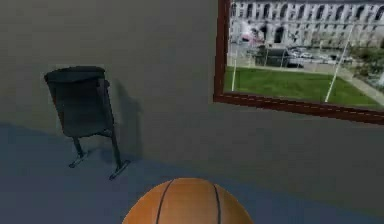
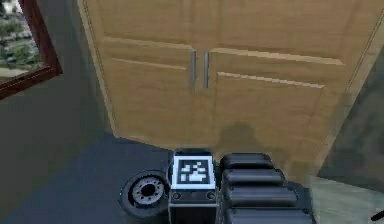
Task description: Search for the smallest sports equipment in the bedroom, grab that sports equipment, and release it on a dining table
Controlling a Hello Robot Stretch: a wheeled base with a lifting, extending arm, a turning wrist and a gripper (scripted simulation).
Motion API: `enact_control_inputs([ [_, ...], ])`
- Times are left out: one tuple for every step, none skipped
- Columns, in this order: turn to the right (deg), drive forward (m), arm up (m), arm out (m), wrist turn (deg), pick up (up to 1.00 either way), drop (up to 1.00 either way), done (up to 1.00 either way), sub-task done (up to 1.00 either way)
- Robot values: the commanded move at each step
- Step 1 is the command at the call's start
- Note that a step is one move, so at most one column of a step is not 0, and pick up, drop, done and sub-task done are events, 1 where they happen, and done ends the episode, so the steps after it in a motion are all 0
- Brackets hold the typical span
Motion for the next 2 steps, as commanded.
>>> enact_control_inputs([
  [45.0,0.00,0.00,0.00,0.0,0.00,0.00,0.00,0.00],
  [45.0,0.00,0.00,0.00,0.0,0.00,0.00,0.00,0.00],
])
